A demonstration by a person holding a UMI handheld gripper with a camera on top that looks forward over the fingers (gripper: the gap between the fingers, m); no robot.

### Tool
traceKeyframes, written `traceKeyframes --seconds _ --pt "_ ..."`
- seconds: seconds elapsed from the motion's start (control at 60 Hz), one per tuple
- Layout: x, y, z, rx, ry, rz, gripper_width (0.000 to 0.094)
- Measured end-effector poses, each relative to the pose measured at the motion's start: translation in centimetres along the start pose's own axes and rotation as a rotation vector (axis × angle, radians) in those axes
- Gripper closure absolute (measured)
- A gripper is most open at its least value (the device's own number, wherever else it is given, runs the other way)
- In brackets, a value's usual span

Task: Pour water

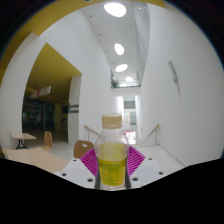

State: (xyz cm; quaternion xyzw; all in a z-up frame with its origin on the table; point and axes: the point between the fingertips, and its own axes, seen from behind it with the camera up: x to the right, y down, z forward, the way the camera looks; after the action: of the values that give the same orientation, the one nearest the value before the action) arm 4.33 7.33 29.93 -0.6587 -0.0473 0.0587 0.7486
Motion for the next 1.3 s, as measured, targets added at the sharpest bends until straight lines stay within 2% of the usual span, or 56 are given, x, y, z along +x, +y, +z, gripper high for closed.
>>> traceKeyframes --seconds 0.117,0.217,0.367,0.383,0.483,0.75,0.817,0.883,1.0,1.083,1.133,1.3 --pt "3.8 9.0 -0.2 -0.188 0.034 -0.047 0.0593" --pt "6.1 15.4 0.4 -0.282 0.083 -0.055 0.0591" --pt "7.4 17.8 0.2 -0.336 0.103 -0.015 0.0592" --pt "7.1 19.9 1.1 -0.336 0.104 -0.014 0.0590" --pt "6.8 21.8 1.6 -0.373 0.119 -0.030 0.0590" --pt "7.5 23.1 1.3 -0.376 0.103 -0.028 0.0590" --pt "7.8 23.0 0.9 -0.366 0.092 -0.021 0.0566" --pt "7.9 22.9 0.6 -0.359 0.085 -0.012 0.0530" --pt "7.6 23.1 0.4 -0.381 0.073 -0.003 0.0386" --pt "7.2 23.7 -0.3 -0.427 0.054 0.018 0.0058" --pt "7.0 23.5 -0.8 -0.431 0.051 0.035 0.0085" --pt "7.6 21.9 -4.1 -0.448 0.077 0.061 0.0078"
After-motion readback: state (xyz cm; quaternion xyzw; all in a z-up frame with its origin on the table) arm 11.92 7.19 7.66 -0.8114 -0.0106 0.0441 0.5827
